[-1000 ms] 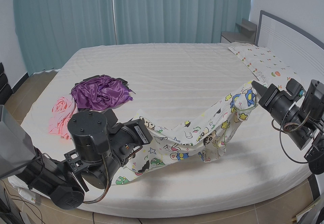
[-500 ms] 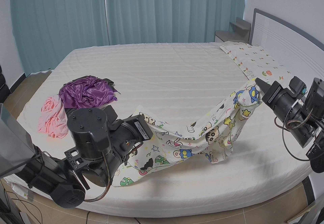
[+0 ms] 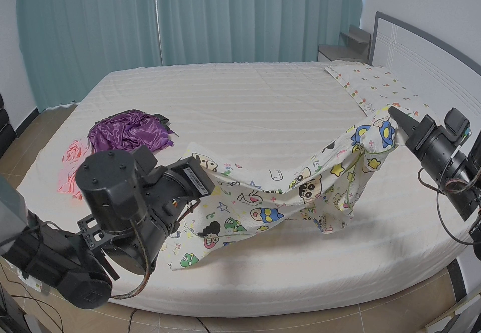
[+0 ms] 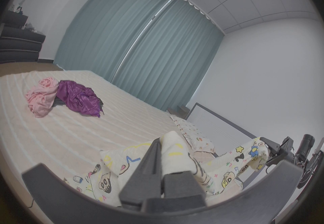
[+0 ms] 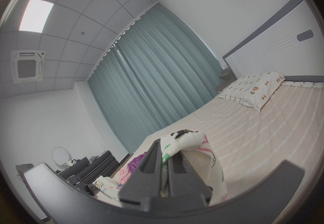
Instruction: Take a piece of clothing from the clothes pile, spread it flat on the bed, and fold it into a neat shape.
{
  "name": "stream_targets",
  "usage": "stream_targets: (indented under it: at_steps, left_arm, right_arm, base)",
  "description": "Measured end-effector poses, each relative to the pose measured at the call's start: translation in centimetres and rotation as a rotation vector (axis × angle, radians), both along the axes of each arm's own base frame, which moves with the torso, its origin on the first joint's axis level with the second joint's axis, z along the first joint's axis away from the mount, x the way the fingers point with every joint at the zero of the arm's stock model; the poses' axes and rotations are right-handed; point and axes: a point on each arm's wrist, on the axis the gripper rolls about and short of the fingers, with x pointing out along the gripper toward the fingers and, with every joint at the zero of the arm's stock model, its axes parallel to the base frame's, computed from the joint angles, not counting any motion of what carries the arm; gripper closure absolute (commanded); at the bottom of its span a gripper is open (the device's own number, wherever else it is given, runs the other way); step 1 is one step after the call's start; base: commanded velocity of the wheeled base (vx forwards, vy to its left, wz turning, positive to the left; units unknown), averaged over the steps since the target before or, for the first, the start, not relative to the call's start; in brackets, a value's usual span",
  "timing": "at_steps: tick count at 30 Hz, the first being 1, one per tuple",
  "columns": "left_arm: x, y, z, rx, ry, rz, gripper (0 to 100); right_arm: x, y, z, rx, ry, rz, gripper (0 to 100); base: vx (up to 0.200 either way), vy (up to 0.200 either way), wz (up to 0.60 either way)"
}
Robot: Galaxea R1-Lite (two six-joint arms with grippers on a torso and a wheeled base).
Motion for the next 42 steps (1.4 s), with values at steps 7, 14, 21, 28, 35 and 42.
stream_targets:
  at_steps: [7, 14, 21, 28, 35, 42]
  left_arm:
    - [-1.5, 1.5, 2.4, 0.045, -0.089, 0.011, 100]
    - [-3.6, 3.4, 5.3, 0.062, -0.196, 0.029, 100]
    - [-6.1, 5.6, 6.9, 0.107, -0.275, 0.049, 100]
    - [-7.3, 6.7, 5.7, 0.173, -0.222, 0.047, 100]
    - [-7.4, 6.9, 3.3, 0.225, -0.13, 0.034, 100]
    - [-5.9, 6.0, 1.8, 0.23, -0.058, 0.036, 100]
  right_arm:
    - [-3.1, -1.0, 1.7, 0.008, -0.092, 0.111, 100]
    - [-6.4, -2.1, 3.7, 0.01, -0.191, 0.235, 100]
    - [-8.7, -3.1, 4.8, 0.002, -0.201, 0.274, 100]
    - [-9.7, -3.6, 5.3, 0.0, -0.207, 0.273, 100]
    - [-9.4, -3.6, 4.0, -0.023, -0.137, 0.268, 100]
    - [-7.7, -3.7, 2.4, -0.053, -0.051, 0.211, 100]
  base:
    - [-0.171, 0.0, 0.0]
    - [0.0, 0.0, 0.0]
    - [0.0, 0.0, 0.0]
    - [0.0, 0.0, 0.0]
    - [0.0, 0.0, 0.0]
    - [0.171, 0.0, 0.0]
